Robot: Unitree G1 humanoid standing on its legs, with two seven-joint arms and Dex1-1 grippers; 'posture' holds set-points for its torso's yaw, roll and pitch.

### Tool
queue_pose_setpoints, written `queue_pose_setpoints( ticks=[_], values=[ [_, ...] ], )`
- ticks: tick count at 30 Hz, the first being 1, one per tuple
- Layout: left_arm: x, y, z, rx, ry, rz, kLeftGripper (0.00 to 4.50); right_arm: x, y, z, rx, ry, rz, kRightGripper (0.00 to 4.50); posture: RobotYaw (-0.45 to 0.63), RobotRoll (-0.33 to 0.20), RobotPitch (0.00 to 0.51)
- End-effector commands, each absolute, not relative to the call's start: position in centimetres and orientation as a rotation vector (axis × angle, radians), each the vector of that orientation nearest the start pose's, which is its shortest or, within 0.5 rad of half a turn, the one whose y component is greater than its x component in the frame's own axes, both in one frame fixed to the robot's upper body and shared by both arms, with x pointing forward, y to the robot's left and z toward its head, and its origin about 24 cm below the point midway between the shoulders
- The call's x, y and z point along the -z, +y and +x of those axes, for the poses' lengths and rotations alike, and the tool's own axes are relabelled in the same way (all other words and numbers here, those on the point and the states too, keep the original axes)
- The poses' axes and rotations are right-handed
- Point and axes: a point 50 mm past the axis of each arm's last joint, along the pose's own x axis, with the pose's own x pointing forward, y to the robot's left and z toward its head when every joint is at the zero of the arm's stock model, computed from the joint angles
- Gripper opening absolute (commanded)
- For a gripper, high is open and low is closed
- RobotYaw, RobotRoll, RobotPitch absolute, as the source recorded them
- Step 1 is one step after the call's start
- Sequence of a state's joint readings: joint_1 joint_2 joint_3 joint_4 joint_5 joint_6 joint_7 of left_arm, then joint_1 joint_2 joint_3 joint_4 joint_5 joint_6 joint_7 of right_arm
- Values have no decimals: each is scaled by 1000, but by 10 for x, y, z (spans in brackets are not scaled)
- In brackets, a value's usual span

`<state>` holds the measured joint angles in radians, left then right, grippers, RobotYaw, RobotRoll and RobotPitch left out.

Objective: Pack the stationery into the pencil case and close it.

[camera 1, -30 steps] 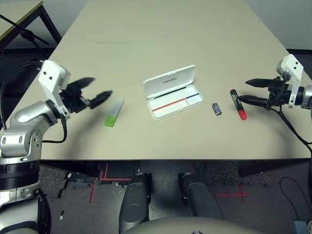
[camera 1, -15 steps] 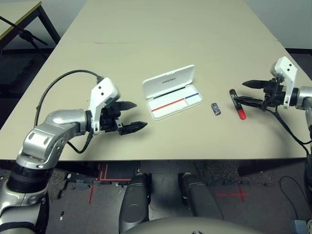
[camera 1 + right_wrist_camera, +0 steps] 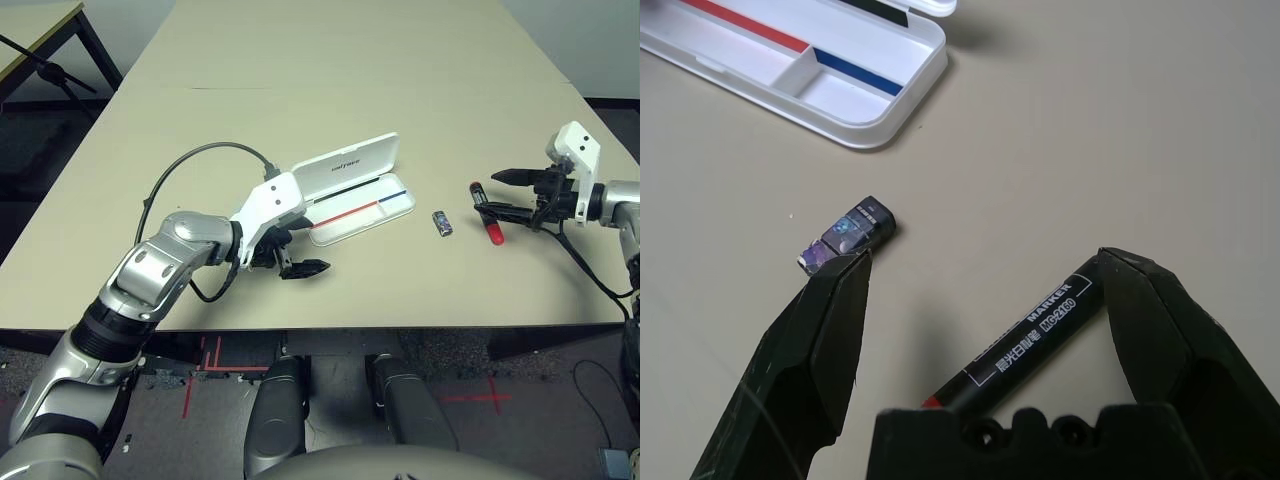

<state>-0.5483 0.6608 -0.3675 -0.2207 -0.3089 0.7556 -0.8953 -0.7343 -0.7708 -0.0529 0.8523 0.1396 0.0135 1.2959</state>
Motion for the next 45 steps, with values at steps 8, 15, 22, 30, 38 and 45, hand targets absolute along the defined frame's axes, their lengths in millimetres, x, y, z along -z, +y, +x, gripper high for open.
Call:
queue_pose_setpoints(
  ticks=[8,15,22,30,38,45],
  values=[
    [-119,116,297,1170,460,512,4483,-145,-299,328,-876,303,-368,4500,24,0,147],
    [-117,115,299,1175,482,521,4483,-144,-298,328,-874,302,-374,4500,21,0,149],
    [-112,118,299,1172,528,523,3155,-143,-298,328,-871,297,-378,4500,15,0,150],
    [-109,119,301,1162,552,542,20,-142,-297,328,-869,289,-380,4500,10,0,147],
    [-123,123,305,1176,525,610,20,-140,-297,327,-871,293,-383,4500,9,0,147],
    [-139,128,300,1275,488,800,20,-137,-295,328,-876,296,-386,4500,17,0,145]
  ],
)
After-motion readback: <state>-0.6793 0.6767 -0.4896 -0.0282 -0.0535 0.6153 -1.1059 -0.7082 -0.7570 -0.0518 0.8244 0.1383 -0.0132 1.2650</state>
